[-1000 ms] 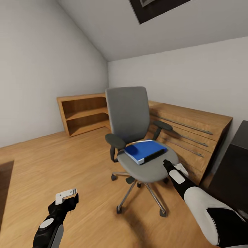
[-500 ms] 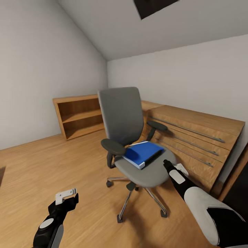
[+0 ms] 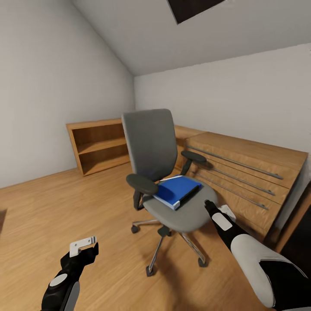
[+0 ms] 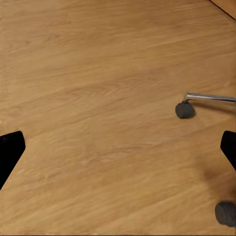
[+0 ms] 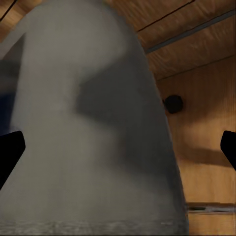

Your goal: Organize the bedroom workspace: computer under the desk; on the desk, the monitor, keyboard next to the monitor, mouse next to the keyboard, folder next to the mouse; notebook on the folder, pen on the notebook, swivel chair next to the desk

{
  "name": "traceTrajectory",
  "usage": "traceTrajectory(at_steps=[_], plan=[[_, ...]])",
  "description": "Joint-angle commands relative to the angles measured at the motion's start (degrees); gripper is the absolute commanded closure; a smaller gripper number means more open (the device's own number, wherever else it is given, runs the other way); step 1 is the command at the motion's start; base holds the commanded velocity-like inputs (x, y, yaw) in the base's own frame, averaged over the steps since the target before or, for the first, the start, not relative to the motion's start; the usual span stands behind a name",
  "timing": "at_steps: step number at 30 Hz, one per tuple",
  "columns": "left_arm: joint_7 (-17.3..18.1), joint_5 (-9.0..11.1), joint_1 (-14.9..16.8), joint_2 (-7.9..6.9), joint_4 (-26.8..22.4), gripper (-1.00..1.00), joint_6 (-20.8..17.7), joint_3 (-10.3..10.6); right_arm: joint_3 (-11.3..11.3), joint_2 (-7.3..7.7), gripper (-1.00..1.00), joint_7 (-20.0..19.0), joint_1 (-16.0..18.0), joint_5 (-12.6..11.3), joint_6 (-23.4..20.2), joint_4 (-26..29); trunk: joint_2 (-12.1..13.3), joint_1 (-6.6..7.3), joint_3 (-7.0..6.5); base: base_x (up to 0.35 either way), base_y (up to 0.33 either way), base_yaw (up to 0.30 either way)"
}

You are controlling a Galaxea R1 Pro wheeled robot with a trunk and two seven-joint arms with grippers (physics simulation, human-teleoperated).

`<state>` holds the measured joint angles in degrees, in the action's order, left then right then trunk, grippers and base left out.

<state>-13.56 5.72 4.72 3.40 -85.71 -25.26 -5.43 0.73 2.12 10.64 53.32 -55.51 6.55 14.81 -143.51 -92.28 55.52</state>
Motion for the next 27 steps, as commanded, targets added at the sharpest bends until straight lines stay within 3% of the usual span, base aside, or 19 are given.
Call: traceTrajectory(at_steps=[1, 27], plan=[[-0.33, 0.6, 0.03, 0.03, -0.07, -1.0, -0.22, -0.02, 0.06, -0.01, -1.0, 0.11, 0.02, -0.3, 0.15, 0.05, -0.03, 0.04, 0.06, -0.306, 0.0, 0.0], [-0.54, 0.61, 0.03, -0.1, 1.54, -1.0, 0.09, -0.03, -0.13, -0.24, -1.0, 0.09, -0.05, 0.24, 0.6, -0.04, -0.03, 0.04, 0.06, -0.329, 0.0, 0.0]])
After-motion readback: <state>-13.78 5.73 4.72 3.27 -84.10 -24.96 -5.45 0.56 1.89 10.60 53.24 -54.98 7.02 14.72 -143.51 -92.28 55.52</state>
